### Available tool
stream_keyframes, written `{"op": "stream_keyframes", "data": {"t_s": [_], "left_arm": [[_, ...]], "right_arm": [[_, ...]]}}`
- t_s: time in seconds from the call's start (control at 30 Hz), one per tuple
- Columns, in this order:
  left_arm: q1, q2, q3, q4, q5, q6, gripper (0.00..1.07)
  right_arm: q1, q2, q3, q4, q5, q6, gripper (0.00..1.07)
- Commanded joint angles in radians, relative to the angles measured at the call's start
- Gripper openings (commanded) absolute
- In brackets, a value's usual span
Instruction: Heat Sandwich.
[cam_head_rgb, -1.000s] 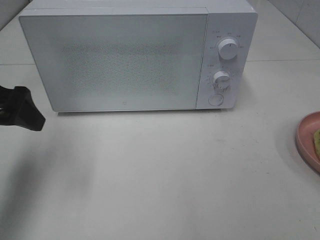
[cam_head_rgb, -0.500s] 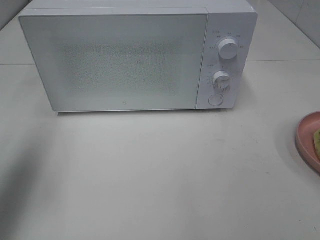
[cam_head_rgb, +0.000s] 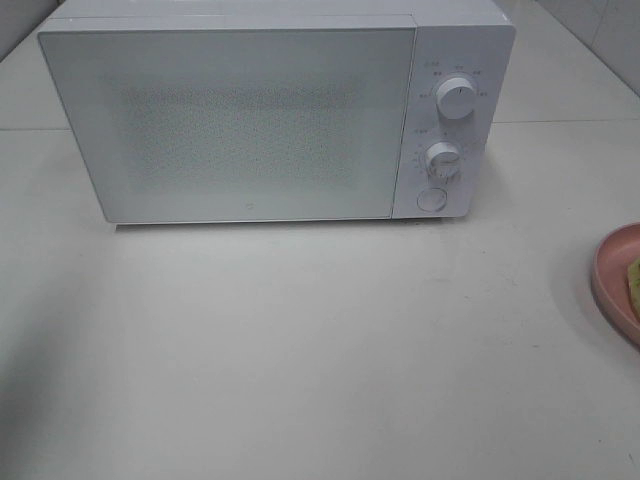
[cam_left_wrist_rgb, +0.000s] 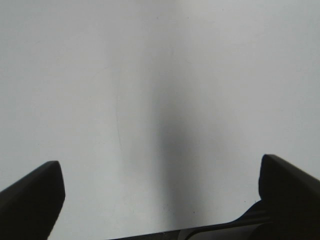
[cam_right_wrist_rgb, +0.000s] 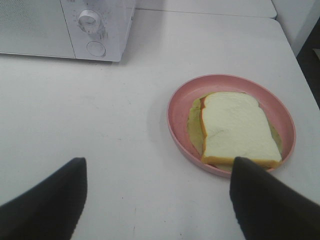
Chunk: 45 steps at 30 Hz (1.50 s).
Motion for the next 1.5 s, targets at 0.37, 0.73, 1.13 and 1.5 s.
{"op": "stream_keyframes", "data": {"t_s": [0.37,0.73,1.13,1.5], "left_arm": [[0.002,-0.216,0.015,-0.004,0.069,0.032,1.02],[0.002,-0.399,0.243,-0.008,0.036,0.032,1.02],[0.002,-0.669,0.339,-0.019,-0.022,0.031,1.02],[0.016,-0.731,0.339,-0.038,-0.022,0.031,1.02]], "right_arm": [[-0.003,-0.027,0.001,-0.002,-0.005,-0.003,0.76],[-0.003,-0.027,0.001,-0.002,-0.005,-0.003,0.76],[-0.003,-0.027,0.001,-0.002,-0.005,-0.003,0.76],[-0.003,-0.027,0.001,-0.002,-0.005,-0.003,0.76]]}}
